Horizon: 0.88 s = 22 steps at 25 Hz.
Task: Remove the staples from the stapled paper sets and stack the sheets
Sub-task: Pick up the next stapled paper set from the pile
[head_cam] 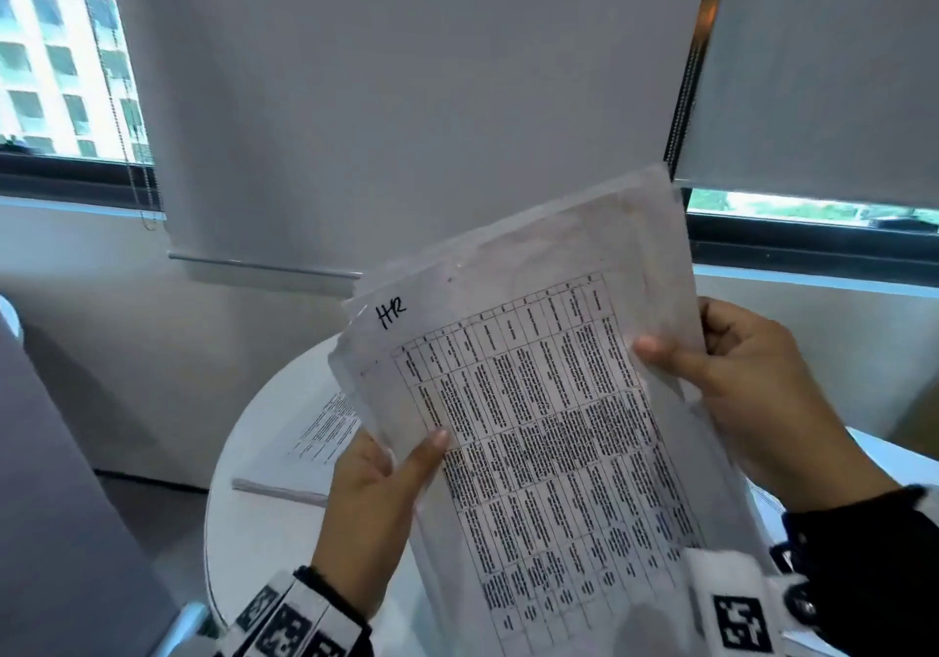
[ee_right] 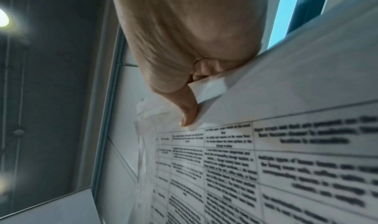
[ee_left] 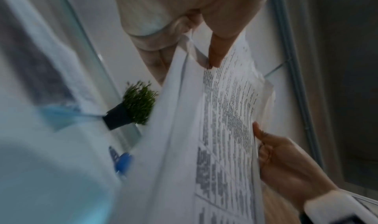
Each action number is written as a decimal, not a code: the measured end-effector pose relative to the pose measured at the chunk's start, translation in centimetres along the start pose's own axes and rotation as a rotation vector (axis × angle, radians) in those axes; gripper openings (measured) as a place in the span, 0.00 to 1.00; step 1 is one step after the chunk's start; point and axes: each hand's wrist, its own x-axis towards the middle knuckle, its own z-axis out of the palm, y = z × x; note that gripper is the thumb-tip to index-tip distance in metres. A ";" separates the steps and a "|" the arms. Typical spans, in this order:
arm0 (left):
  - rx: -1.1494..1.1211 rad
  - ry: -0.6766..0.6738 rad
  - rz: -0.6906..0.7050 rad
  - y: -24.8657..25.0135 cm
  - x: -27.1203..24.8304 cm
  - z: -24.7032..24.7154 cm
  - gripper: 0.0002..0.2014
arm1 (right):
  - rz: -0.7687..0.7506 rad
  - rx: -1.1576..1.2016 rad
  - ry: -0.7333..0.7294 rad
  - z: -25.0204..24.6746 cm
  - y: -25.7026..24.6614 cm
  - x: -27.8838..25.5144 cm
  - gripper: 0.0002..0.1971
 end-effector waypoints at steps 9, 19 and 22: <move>0.048 0.070 0.214 4.6 3.4 1.5 0.09 | -0.050 0.128 0.144 0.8 0.5 -2.3 0.14; 0.052 -0.084 0.009 2.7 3.6 0.9 0.18 | 0.028 0.065 0.090 1.1 2.4 -4.4 0.15; 0.112 -0.089 0.010 2.8 3.6 1.0 0.14 | 0.041 0.118 0.091 1.0 2.5 -4.1 0.21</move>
